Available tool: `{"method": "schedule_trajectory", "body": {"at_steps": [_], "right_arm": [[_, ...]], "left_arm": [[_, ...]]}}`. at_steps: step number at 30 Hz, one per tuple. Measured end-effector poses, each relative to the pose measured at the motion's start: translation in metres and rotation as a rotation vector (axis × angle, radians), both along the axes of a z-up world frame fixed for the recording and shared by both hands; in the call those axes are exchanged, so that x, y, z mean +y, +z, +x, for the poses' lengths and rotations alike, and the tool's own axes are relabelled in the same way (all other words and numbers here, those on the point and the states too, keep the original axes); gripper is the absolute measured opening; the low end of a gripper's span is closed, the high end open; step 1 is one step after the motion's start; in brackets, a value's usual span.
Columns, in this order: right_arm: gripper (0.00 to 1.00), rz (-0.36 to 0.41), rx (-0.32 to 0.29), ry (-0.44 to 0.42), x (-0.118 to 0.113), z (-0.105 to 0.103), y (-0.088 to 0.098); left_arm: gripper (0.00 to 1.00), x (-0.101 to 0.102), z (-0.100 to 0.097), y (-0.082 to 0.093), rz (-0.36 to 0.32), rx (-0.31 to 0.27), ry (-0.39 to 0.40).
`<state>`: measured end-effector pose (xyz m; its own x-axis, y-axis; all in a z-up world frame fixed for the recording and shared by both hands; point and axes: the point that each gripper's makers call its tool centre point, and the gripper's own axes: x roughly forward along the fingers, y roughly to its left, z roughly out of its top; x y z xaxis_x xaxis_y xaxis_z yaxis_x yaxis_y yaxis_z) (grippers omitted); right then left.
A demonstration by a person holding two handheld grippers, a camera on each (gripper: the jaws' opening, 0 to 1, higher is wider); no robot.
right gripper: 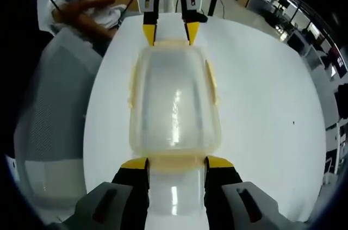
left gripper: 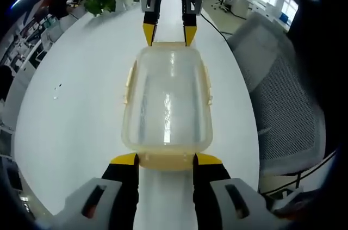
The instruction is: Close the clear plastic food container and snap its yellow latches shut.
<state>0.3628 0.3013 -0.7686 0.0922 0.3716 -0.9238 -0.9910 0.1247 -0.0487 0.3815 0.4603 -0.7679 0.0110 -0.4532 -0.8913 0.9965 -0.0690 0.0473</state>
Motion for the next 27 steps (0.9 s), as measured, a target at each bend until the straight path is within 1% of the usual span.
{"method": "schedule_trajectory", "body": {"at_steps": [12,17,27], "right_arm": [[0.38,-0.003,0.003,-0.008,-0.027,-0.003,-0.001],[0.38,-0.004,0.005,-0.008,-0.035,-0.004,-0.001],[0.38,-0.005,0.0,-0.011,-0.05,-0.003,0.0]], "left_arm": [[0.37,-0.026,-0.002,0.0,-0.002,0.001,-0.006],[0.37,-0.034,-0.003,0.0,-0.002,0.009,-0.006],[0.37,-0.05,-0.003,0.003,-0.003,0.004,-0.008]]}}
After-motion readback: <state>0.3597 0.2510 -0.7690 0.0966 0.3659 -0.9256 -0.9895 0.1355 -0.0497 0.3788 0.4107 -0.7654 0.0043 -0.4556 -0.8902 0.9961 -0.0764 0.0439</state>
